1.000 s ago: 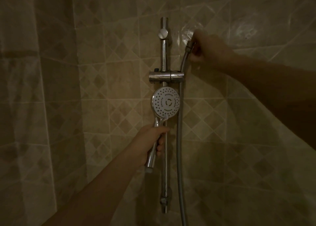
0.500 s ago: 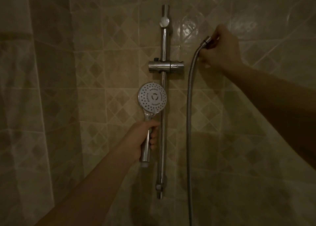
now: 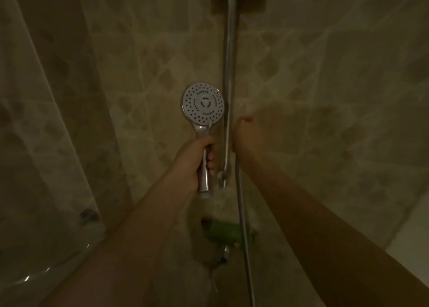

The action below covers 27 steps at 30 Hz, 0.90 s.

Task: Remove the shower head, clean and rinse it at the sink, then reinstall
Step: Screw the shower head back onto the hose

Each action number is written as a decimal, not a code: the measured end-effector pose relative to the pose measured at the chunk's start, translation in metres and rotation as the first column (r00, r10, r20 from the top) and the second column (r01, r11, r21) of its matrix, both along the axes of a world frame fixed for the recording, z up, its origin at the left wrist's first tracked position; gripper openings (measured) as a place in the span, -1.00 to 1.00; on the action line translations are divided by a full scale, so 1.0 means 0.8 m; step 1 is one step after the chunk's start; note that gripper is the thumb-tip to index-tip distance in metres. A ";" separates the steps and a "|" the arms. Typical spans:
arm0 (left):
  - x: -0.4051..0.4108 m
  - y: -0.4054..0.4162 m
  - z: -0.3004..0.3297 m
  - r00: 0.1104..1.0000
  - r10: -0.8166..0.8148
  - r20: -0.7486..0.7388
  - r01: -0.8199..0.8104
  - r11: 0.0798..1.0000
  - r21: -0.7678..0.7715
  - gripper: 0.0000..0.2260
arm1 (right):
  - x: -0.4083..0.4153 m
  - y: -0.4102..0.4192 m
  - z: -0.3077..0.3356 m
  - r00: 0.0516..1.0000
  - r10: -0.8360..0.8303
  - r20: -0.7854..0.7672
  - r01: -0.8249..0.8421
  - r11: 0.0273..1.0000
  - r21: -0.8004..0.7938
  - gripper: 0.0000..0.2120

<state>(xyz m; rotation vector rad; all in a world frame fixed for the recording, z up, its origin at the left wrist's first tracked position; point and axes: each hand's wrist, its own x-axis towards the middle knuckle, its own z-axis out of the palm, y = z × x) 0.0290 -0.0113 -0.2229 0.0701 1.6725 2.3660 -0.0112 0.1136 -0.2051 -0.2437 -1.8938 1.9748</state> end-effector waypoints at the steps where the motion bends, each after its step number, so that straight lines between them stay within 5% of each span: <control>1: 0.005 -0.009 -0.018 1.000 0.007 0.020 -0.008 1.000 0.019 -0.68 | 0.014 -0.007 -0.033 0.998 0.043 0.046 -0.047 0.993 0.106 -0.74; 4: 0.023 -0.040 -0.078 0.993 0.052 0.107 -0.059 0.996 0.062 -0.57 | 0.057 -0.021 -0.126 0.952 0.269 0.148 -0.305 0.882 0.359 -0.81; 13: 0.081 -0.125 -0.268 0.864 0.238 0.443 -0.326 0.936 0.132 -0.70 | 0.179 -0.054 -0.324 0.761 0.600 0.247 -0.648 0.720 0.247 -0.91; 20: 0.093 -0.141 -0.339 0.740 0.265 0.618 -0.495 0.837 0.234 -0.69 | 0.232 -0.097 -0.373 0.669 0.525 0.526 -0.689 0.703 0.174 -0.79; 27: 0.099 -0.147 -0.355 0.745 0.271 0.610 -0.570 0.733 0.371 -0.64 | 0.261 -0.127 -0.395 0.766 0.393 0.508 -0.631 0.611 0.479 -0.82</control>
